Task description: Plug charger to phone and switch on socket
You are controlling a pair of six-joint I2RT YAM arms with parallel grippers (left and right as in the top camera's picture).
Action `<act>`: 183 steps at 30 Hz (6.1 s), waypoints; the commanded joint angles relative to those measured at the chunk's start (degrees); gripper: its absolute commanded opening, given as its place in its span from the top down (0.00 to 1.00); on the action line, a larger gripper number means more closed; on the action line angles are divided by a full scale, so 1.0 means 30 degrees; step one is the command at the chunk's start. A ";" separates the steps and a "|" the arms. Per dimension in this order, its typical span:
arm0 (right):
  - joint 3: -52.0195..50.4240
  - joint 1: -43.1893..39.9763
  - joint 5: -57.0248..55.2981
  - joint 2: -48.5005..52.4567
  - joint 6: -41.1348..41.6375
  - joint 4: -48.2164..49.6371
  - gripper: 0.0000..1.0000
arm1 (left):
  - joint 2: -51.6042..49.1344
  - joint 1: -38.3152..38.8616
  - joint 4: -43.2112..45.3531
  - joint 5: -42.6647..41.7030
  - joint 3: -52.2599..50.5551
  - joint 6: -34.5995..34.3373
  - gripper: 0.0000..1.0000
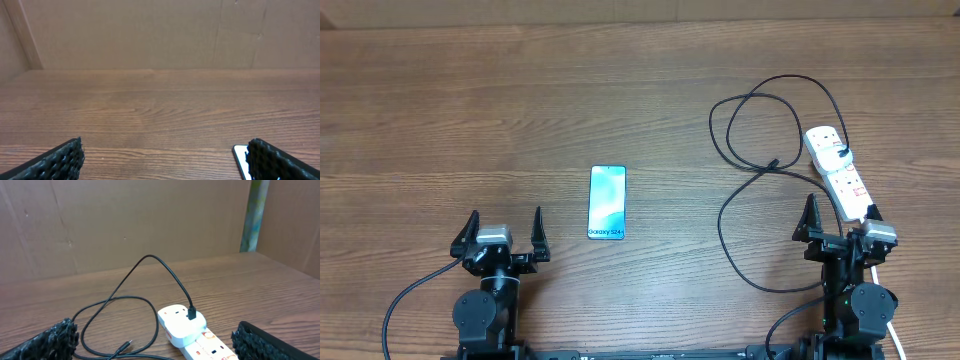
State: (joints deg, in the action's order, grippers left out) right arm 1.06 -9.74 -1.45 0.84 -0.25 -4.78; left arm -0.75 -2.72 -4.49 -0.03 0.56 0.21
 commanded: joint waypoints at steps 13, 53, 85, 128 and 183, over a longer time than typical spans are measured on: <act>-0.0204 -0.0102 0.0022 -0.0226 -0.0153 0.0058 0.00 | 0.0095 -0.0138 0.0015 -0.0211 -0.0095 0.0160 0.00; -0.0204 -0.0102 0.0022 -0.0226 -0.0153 0.0058 0.00 | 0.0095 -0.0138 0.0015 -0.0211 -0.0095 0.0160 0.00; -0.0204 -0.0102 0.0022 -0.0226 -0.0153 0.0058 0.00 | 0.0095 -0.0138 0.0015 -0.0211 -0.0095 0.0160 0.00; -0.0204 -0.0102 0.0022 -0.0226 -0.0153 0.0058 0.00 | 0.0095 -0.0138 0.0015 -0.0211 -0.0095 0.0160 0.00; -0.0204 -0.0102 0.0022 -0.0226 -0.0153 0.0058 0.00 | 0.0095 -0.0138 0.0015 -0.0211 -0.0095 0.0160 0.00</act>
State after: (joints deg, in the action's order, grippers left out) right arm 1.06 -9.74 -1.45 0.84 -0.23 -4.78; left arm -0.75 -2.72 -4.49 -0.03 0.56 0.21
